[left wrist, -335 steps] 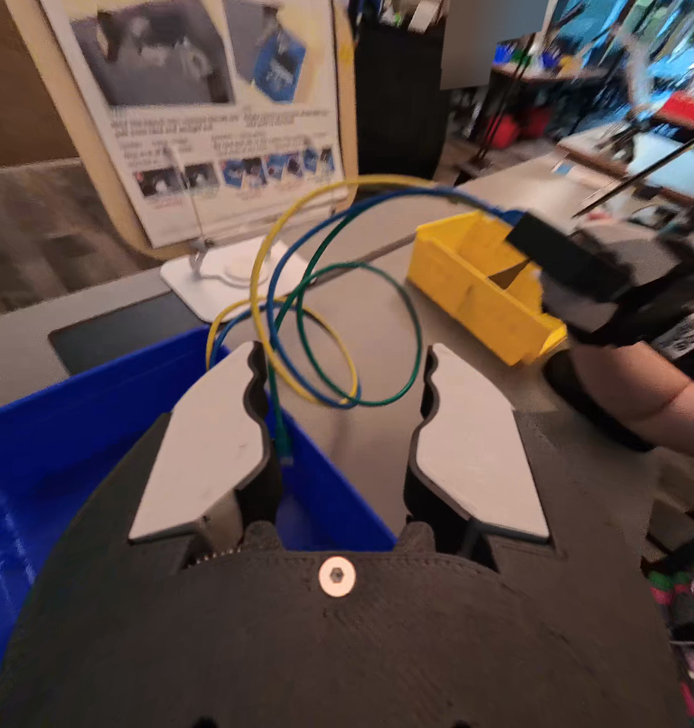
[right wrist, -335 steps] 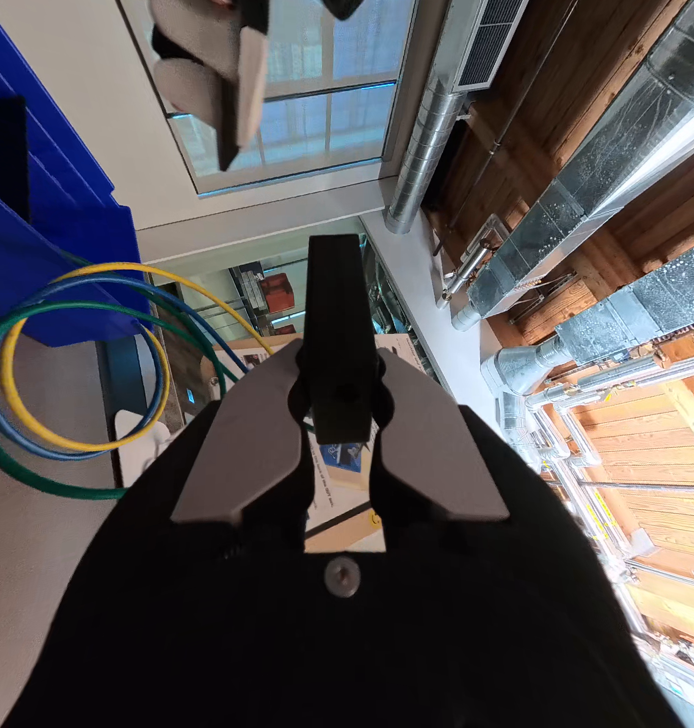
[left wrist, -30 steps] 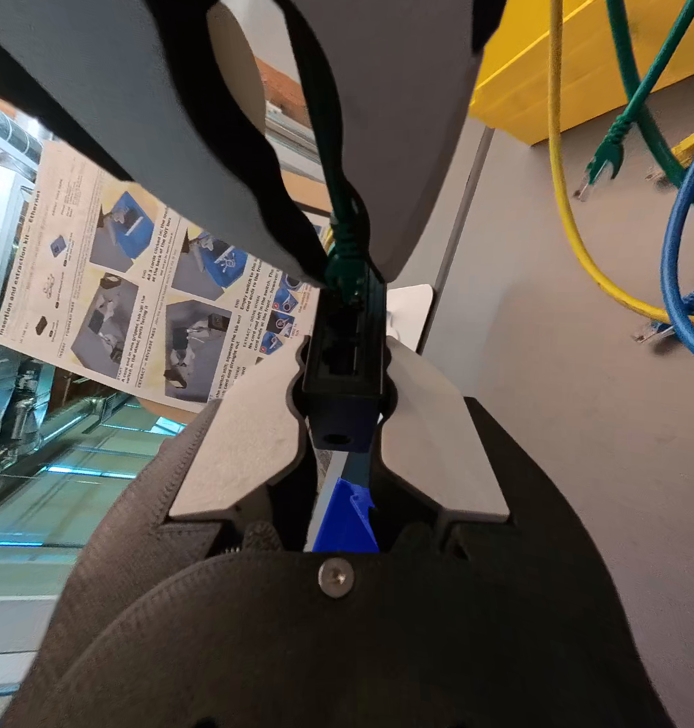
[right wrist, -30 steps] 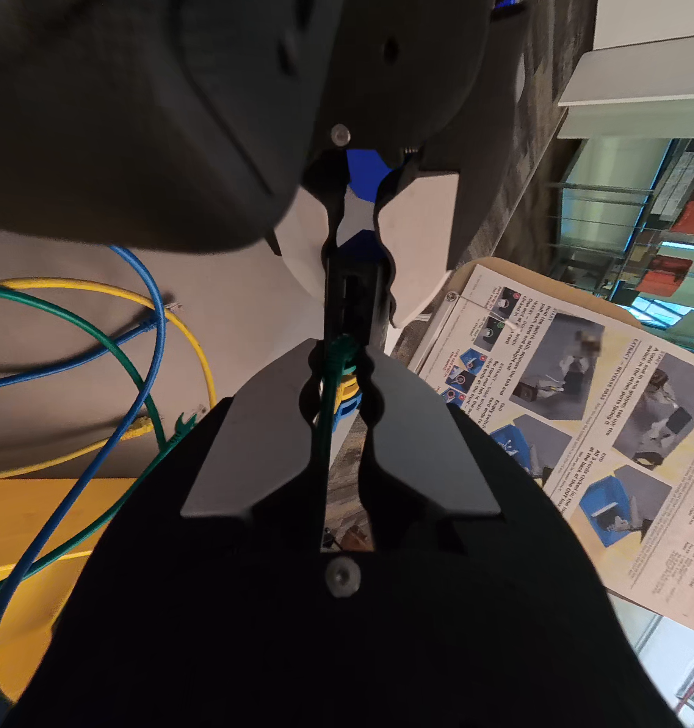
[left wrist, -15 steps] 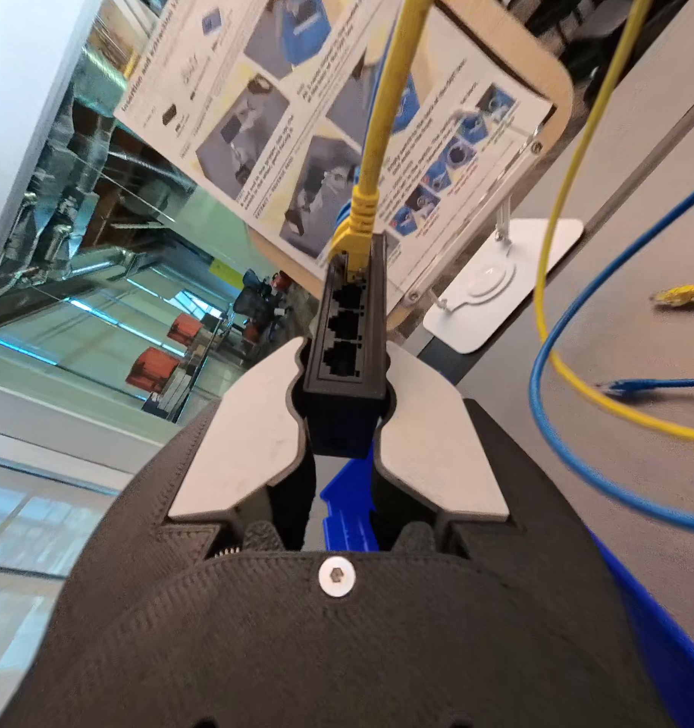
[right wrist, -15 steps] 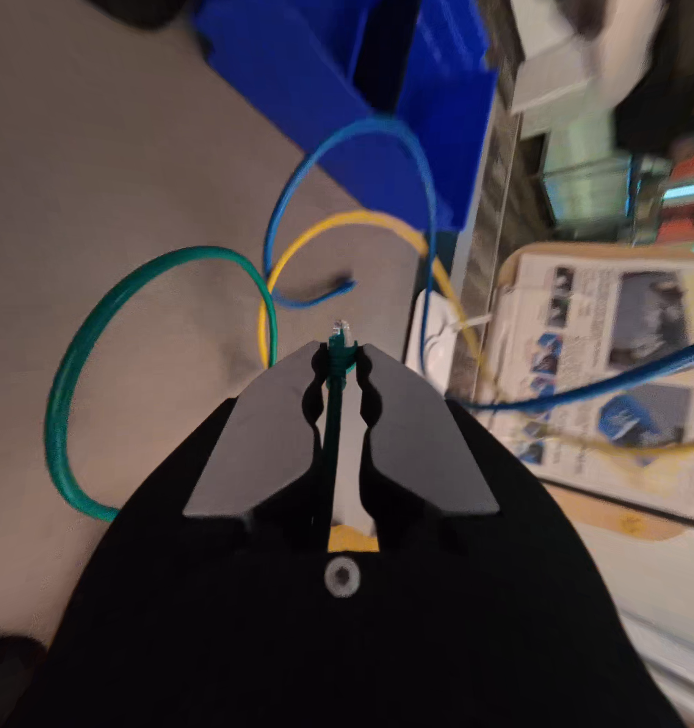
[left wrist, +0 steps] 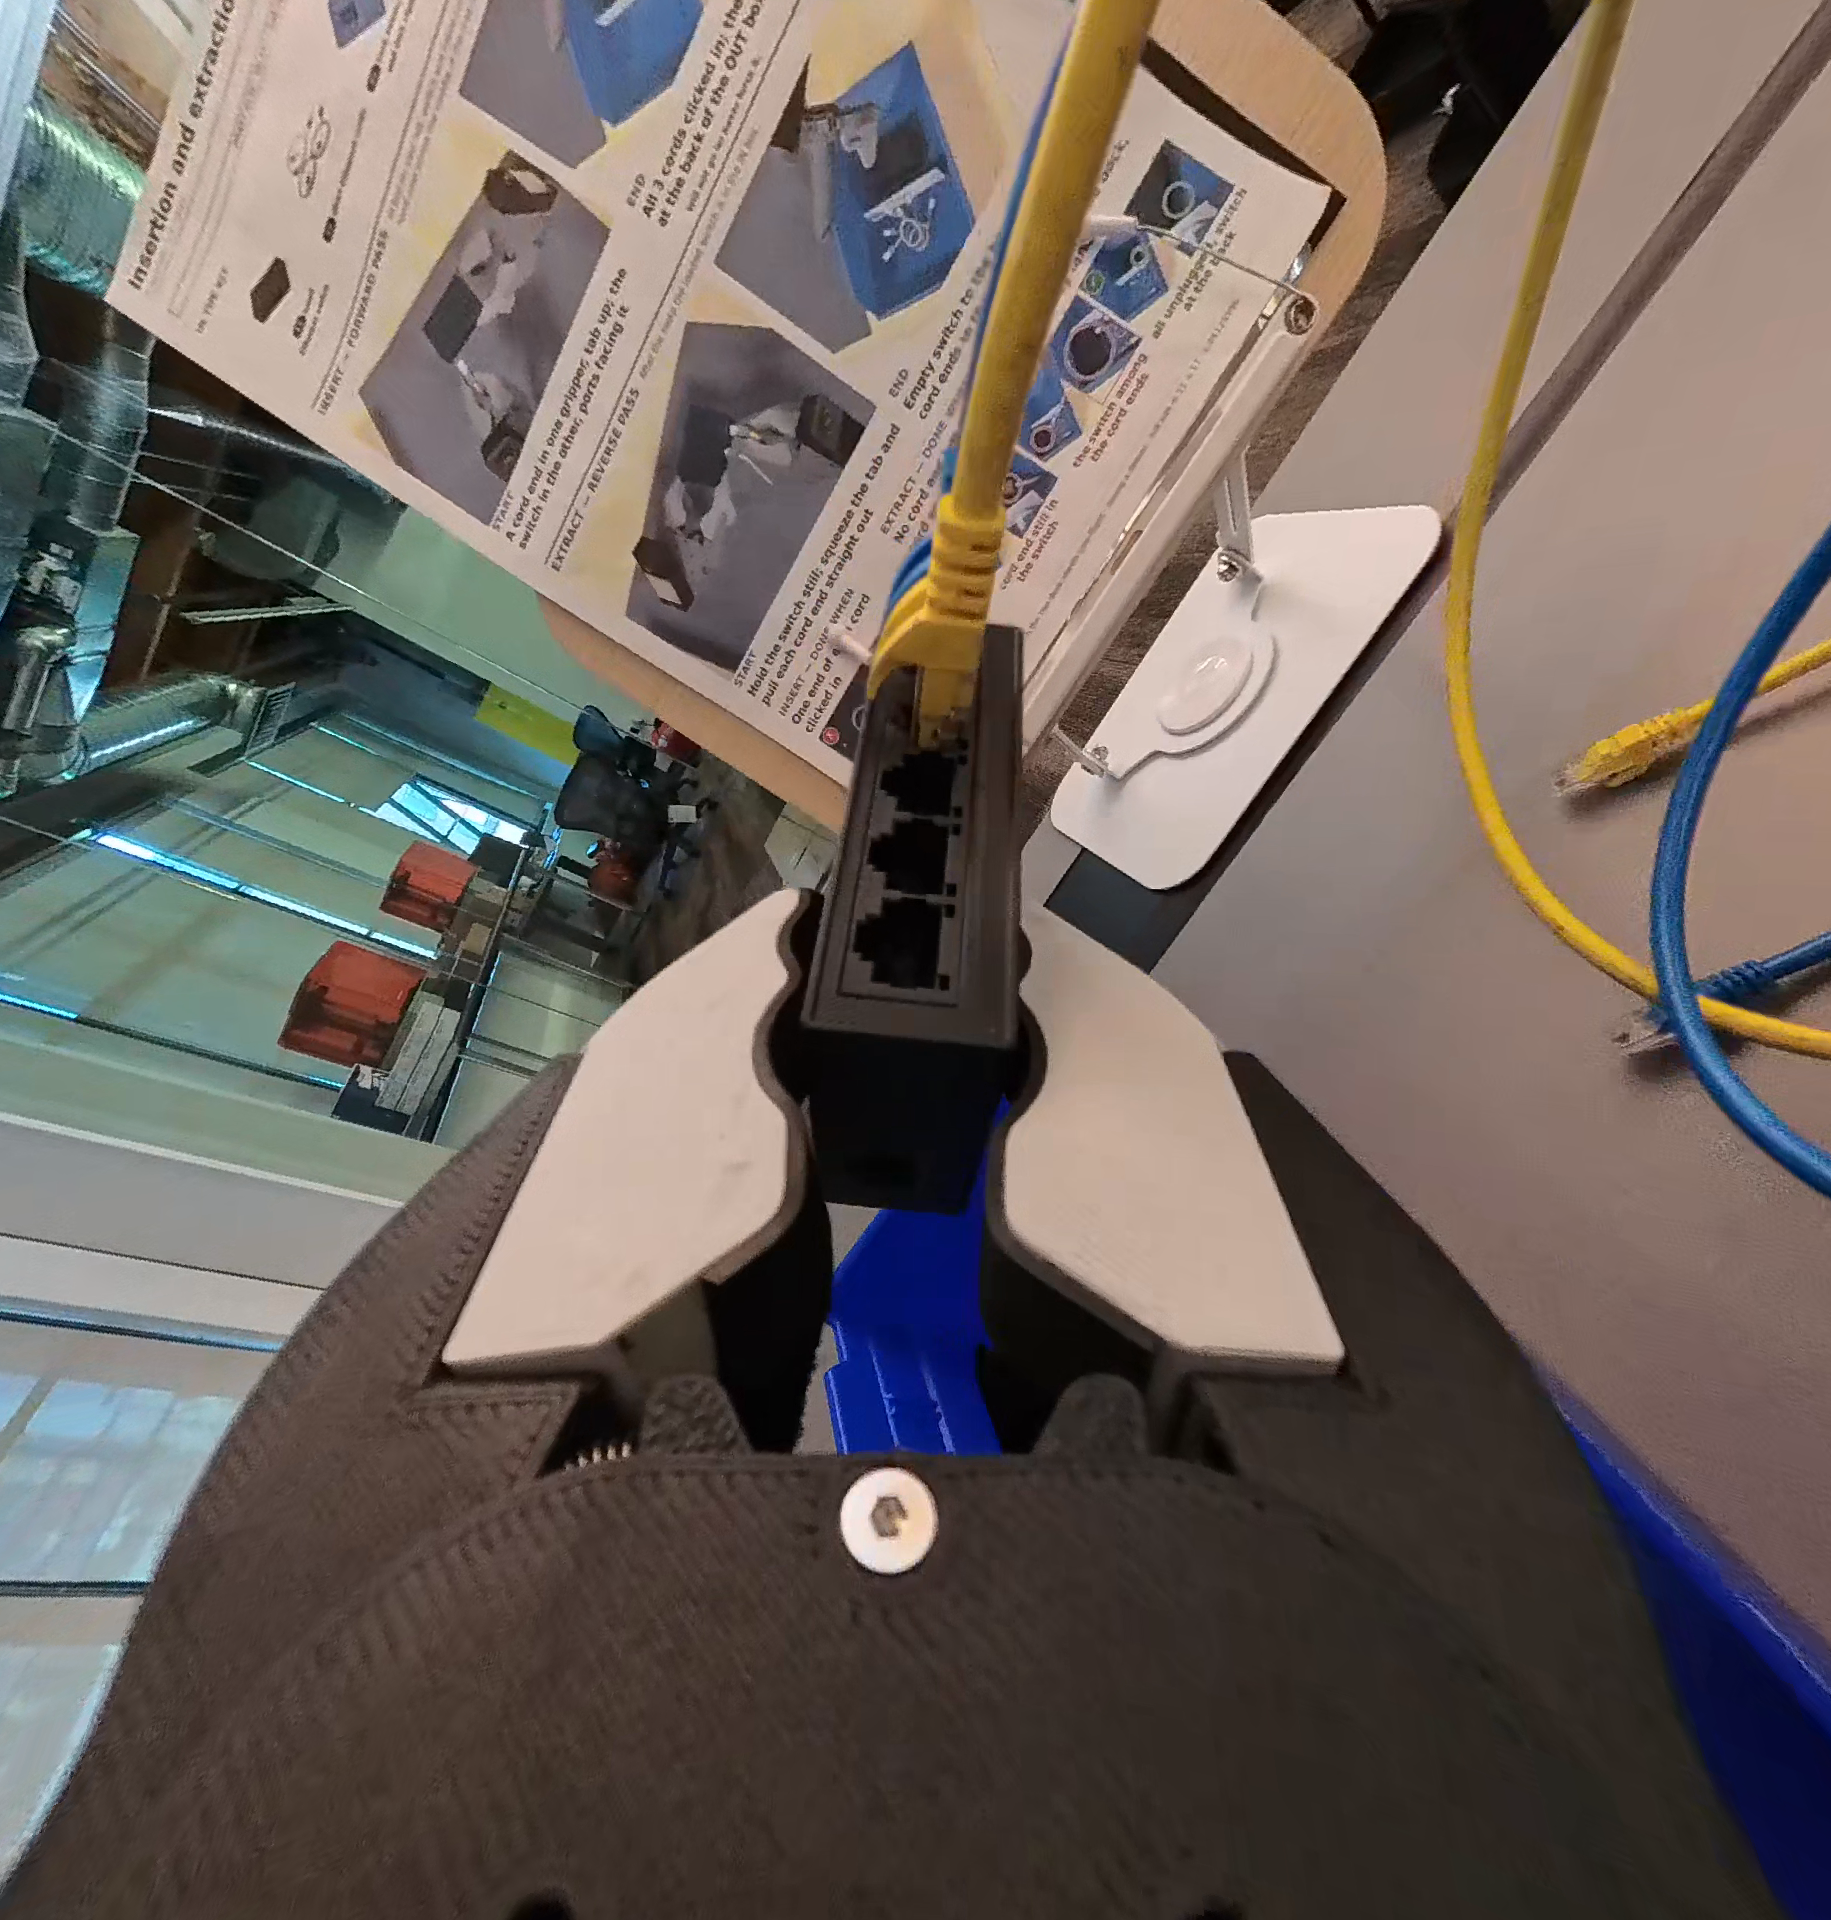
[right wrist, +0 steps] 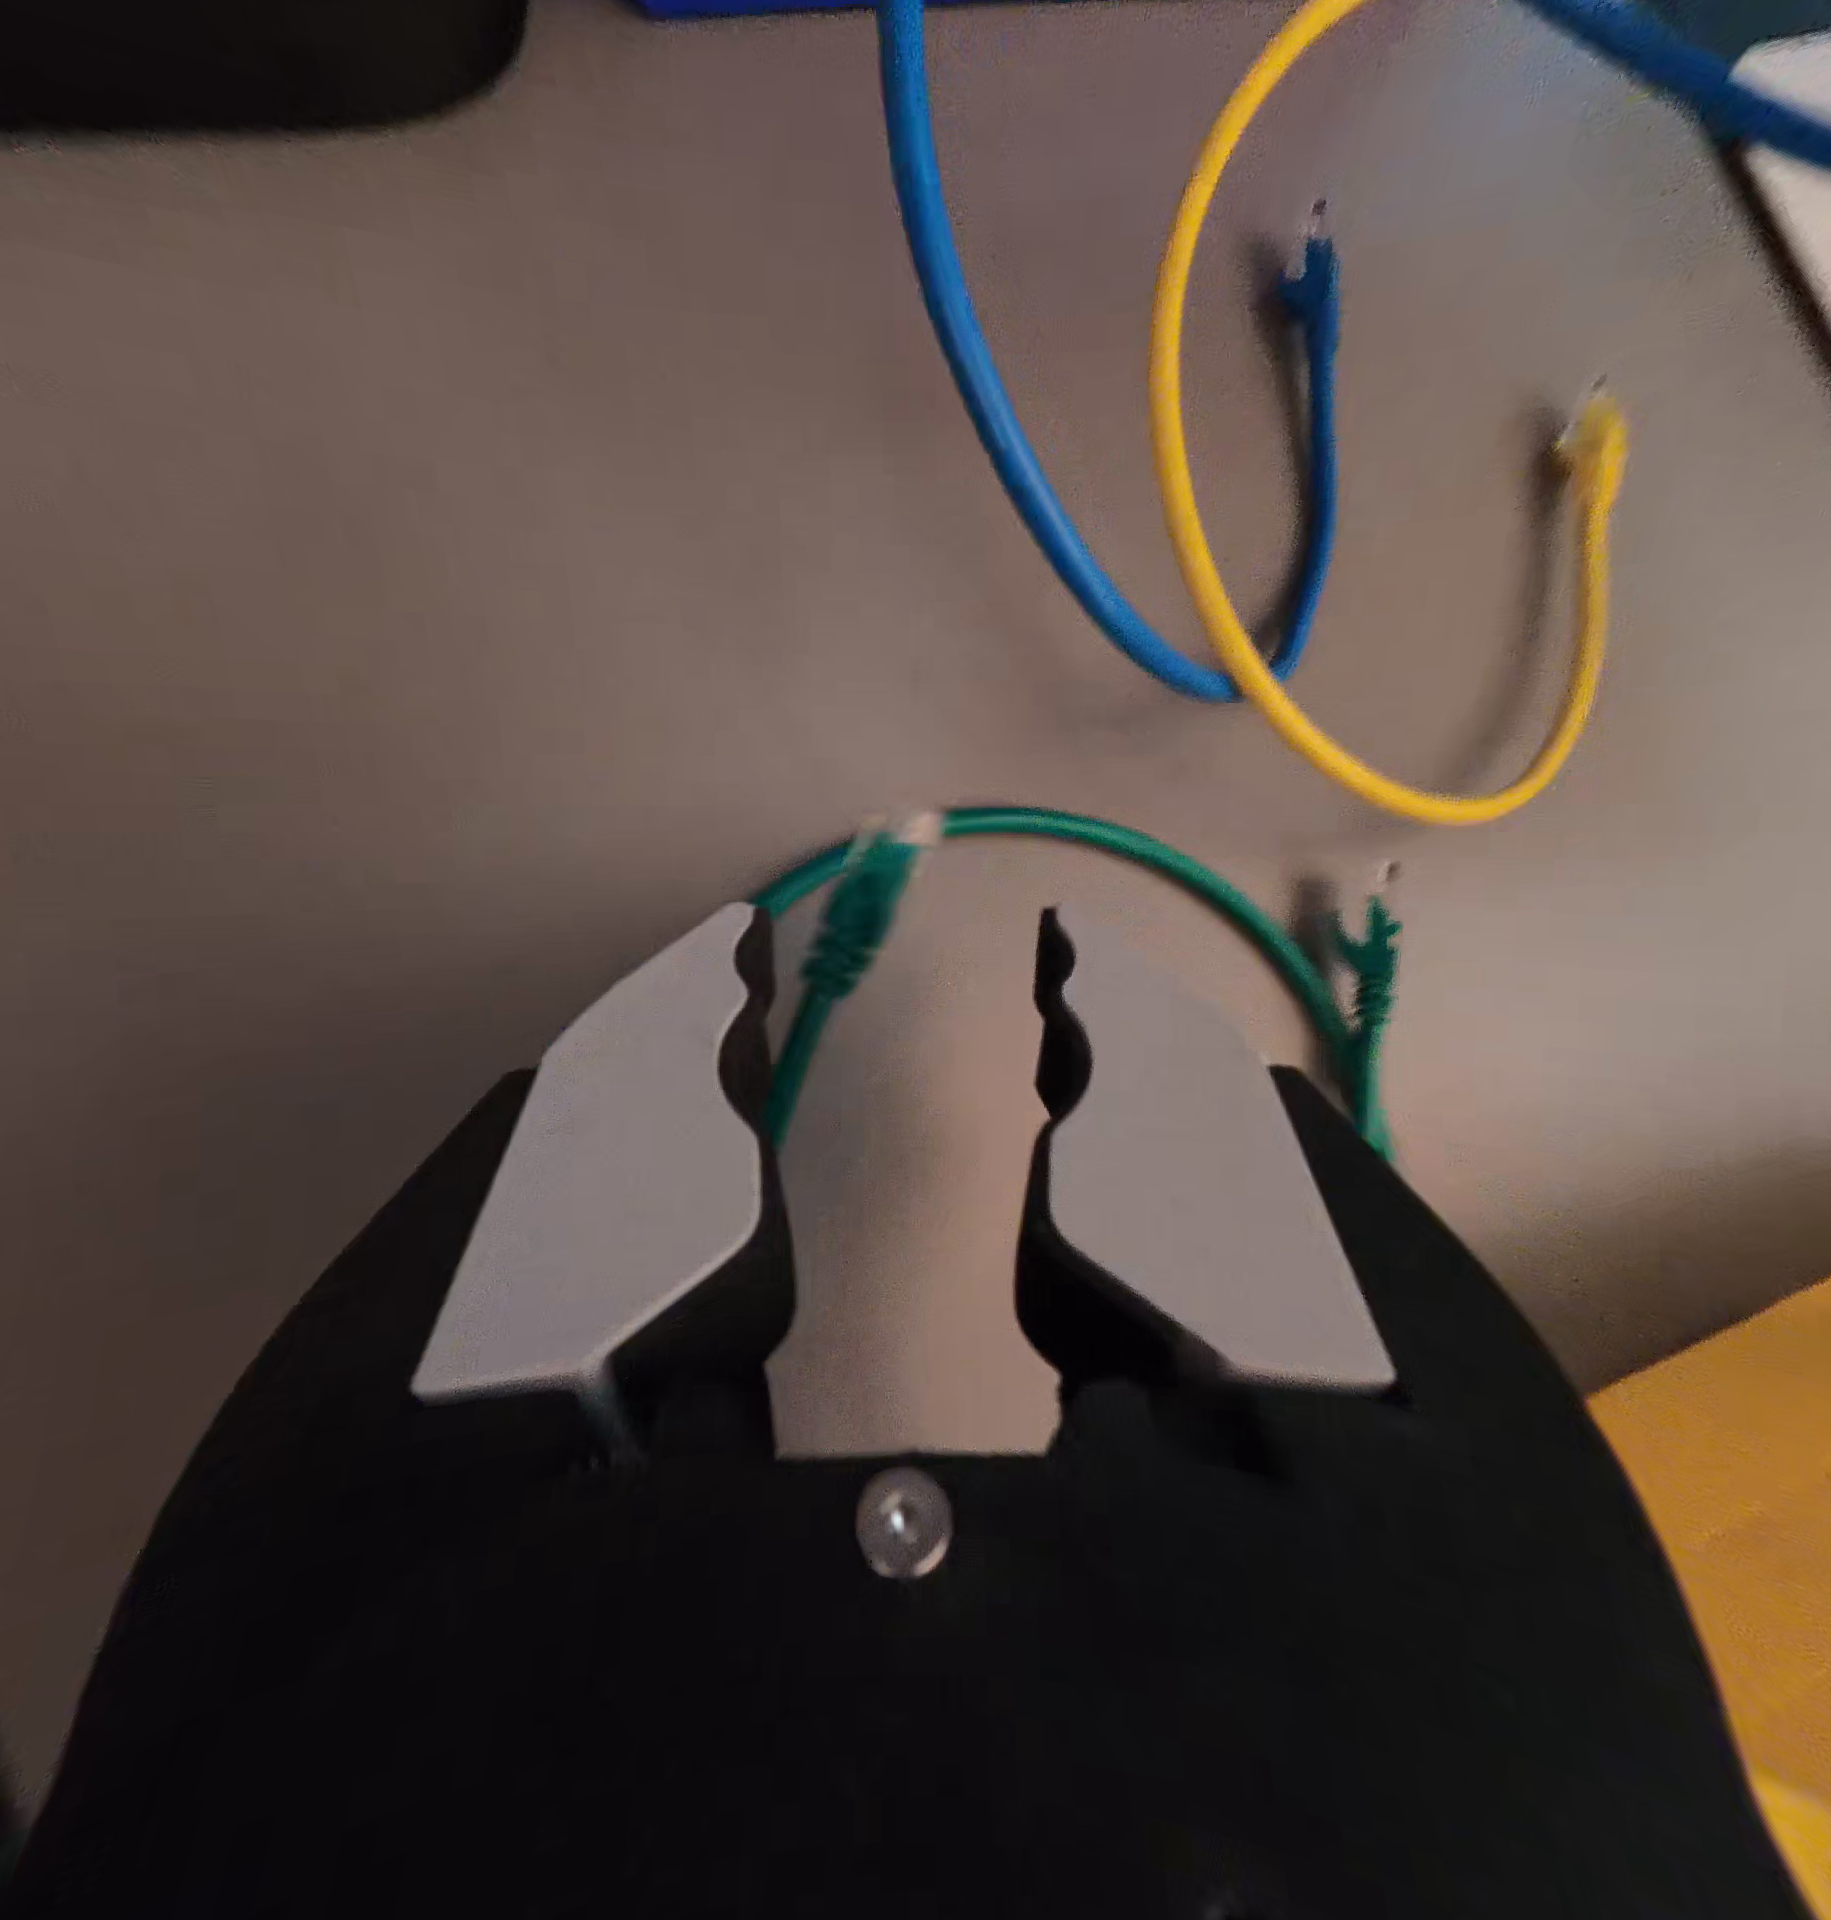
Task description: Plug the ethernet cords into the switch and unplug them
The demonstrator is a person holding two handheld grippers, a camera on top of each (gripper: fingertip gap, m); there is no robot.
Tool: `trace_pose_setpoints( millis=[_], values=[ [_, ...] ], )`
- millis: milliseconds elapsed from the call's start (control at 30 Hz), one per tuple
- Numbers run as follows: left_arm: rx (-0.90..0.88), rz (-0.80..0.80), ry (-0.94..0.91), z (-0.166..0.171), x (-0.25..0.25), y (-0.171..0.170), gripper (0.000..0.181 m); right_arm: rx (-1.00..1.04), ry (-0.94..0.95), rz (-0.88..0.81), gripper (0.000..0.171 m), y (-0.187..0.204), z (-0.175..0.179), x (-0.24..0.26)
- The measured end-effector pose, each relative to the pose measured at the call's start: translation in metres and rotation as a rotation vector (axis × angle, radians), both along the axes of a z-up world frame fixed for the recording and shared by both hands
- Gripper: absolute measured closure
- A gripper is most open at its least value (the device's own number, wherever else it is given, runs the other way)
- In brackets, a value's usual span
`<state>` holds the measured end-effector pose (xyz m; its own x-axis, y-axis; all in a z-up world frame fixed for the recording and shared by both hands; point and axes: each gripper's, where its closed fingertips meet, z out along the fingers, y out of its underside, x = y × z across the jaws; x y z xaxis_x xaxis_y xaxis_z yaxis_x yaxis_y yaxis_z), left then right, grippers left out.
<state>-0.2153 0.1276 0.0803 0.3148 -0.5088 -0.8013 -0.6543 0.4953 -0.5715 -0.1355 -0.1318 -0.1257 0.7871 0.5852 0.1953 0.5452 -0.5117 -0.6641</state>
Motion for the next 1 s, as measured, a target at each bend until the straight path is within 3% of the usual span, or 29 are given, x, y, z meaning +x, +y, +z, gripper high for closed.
trace_pose_setpoints(
  millis=[167,267,367,433,533,633,667,800,867,1000],
  values=[
    [-0.003,-0.006,-0.008,0.003,-0.001,-0.002,0.151,-0.083,0.215,-0.092,0.111,-0.029,0.002,-0.011],
    [-0.006,-0.007,-0.016,0.005,-0.003,-0.002,0.151,-0.153,0.153,-0.090,0.111,-0.059,-0.015,-0.014],
    [-0.005,-0.006,-0.027,0.007,-0.004,-0.002,0.151,-0.147,0.051,-0.106,0.124,-0.067,-0.037,-0.011],
    [0.001,-0.009,-0.034,0.009,-0.004,-0.004,0.151,-0.123,0.049,-0.137,0.155,-0.060,-0.037,-0.014],
    [0.014,-0.021,-0.036,0.012,-0.002,-0.009,0.151,-0.178,0.020,-0.119,0.159,-0.055,-0.038,-0.017],
    [0.023,-0.030,-0.041,0.015,-0.001,-0.013,0.151,-0.182,0.201,-0.145,0.160,-0.045,-0.031,-0.028],
    [0.027,-0.030,-0.042,0.016,-0.001,-0.014,0.151,-0.187,0.338,-0.146,0.160,-0.043,-0.022,-0.035],
    [0.032,-0.020,-0.044,0.019,-0.005,-0.013,0.150,-0.138,0.922,-0.109,0.166,-0.037,0.042,-0.046],
    [0.034,-0.011,-0.049,0.020,-0.007,-0.011,0.150,-0.055,1.113,-0.069,0.166,-0.037,0.080,-0.034],
    [0.031,0.006,-0.061,0.022,-0.014,-0.007,0.150,0.042,1.055,-0.101,0.166,-0.039,0.102,-0.005]
  ],
)
